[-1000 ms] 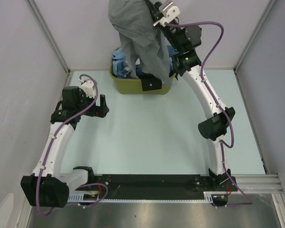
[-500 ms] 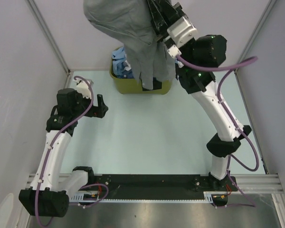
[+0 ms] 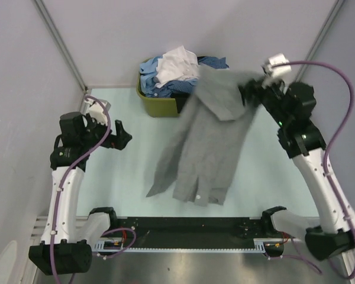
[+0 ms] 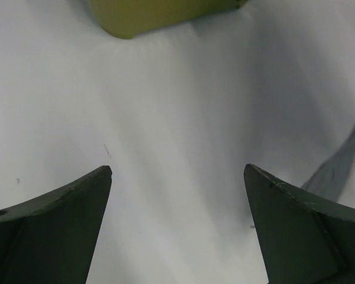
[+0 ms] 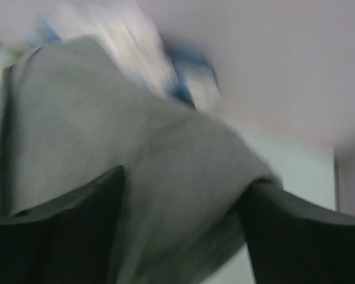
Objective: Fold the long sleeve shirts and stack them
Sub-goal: Move the shirt to the center of the board, then flatten the shirt out
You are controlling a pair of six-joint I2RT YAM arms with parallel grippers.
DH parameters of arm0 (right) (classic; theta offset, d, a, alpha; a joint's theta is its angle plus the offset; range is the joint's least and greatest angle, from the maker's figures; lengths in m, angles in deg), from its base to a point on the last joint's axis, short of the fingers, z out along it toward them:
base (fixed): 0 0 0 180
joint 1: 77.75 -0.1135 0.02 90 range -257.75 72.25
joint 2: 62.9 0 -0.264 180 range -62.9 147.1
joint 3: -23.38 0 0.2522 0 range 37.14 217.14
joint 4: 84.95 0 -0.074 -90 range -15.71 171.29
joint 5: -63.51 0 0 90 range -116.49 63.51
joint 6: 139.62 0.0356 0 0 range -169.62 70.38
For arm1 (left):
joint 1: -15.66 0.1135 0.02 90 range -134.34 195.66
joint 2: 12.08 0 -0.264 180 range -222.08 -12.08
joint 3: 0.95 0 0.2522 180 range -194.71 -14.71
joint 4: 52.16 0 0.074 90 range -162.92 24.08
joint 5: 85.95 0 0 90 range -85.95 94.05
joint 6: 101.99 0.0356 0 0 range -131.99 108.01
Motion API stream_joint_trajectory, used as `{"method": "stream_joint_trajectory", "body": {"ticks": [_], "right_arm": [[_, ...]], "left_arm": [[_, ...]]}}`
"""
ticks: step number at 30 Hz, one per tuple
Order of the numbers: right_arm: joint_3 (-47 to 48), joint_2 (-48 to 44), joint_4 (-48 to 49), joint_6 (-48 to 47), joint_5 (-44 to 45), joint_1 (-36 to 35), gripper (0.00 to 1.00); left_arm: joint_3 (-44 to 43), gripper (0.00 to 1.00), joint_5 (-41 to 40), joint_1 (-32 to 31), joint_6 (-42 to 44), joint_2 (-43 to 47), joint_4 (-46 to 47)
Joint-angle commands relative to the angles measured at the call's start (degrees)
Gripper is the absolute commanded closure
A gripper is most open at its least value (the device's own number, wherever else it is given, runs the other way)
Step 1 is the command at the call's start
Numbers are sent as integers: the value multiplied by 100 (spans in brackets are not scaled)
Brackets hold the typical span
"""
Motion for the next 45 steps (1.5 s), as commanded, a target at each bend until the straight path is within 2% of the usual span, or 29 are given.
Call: {"method": "stream_joint_trajectory", "body": {"ticks": [1,2,3,5,6,9,11,15,19,22,26,29,31,32,33,34,35,36,37,38,39,43,45], "right_arm": [[-2247,-1292,-2924,972,-1512,2804,10],[-2555,-1346,-3205,797,-1822,3236,1],[-2558,-1250,-3660,403,-2278,3919,0],[-2314,-761,-3971,199,-2510,4294,0],[-2199,-566,-4077,119,-2755,4487,0],[-1768,339,-4411,-101,-3125,4507,0],[-1592,656,-4352,-137,-3292,4428,0],[-1451,1350,-3561,-232,-2522,3665,0],[-1547,1791,-2771,-497,-1379,2541,0],[-1574,2159,-2314,-523,-465,2118,0],[-1276,2897,-2022,-567,676,2002,0],[-985,3478,-1960,-602,1074,2010,1],[-871,3794,-1977,-725,1207,2036,8],[-818,3909,-2012,-769,1233,2045,22],[-800,3997,-2082,-804,1294,2072,29],[-687,4146,-2161,-831,1251,2124,38],[-608,4191,-2249,-831,1155,2264,57],[-520,4226,-2502,-831,980,2283,68],[-301,4226,-2644,-892,857,2448,77],[-195,4174,-2976,-927,568,2606,94],[-98,4078,-3119,-954,322,2678,100],[394,3375,-4076,-1375,-1312,3012,100],[868,3023,-4902,-1692,-2364,3091,100]], "left_arm": [[-134,0,755,-71,1375,-272,-411],[-56,1,677,-245,1525,-439,-447],[-3,1,510,-360,1744,-519,-482],[217,1,360,-904,1991,-772,-500],[400,1,272,-1393,2036,-844,-483],[761,1,-80,-2300,1826,-1213,26],[833,1,-141,-2618,1536,-1589,490],[693,1,-421,-3374,1158,-2521,1160],[368,1,-897,-3727,903,-3567,1538],[218,1,-1291,-3876,876,-4131,1705],[42,1,-1521,-4096,893,-4676,1733],[-63,3,-1855,-4490,963,-4966,1741],[-151,18,-1995,-4597,1025,-5238,1628],[-273,26,-2022,-4624,1034,-5335,1549],[-318,41,-2092,-4615,1025,-5397,1409],[-362,50,-2197,-4546,1051,-5484,1346],[-354,57,-2198,-4484,1121,-5476,1233],[-345,76,-2207,-4388,1131,-5468,1197],[-284,89,-2129,-4117,1140,-5328,1153],[-275,100,-2084,-3949,1140,-5249,1031],[-266,100,-2023,-3747,1166,-5126,960],[-326,100,-1593,-2396,1447,-4388,643],[-493,100,-1285,-2007,1579,-3992,354]]}}
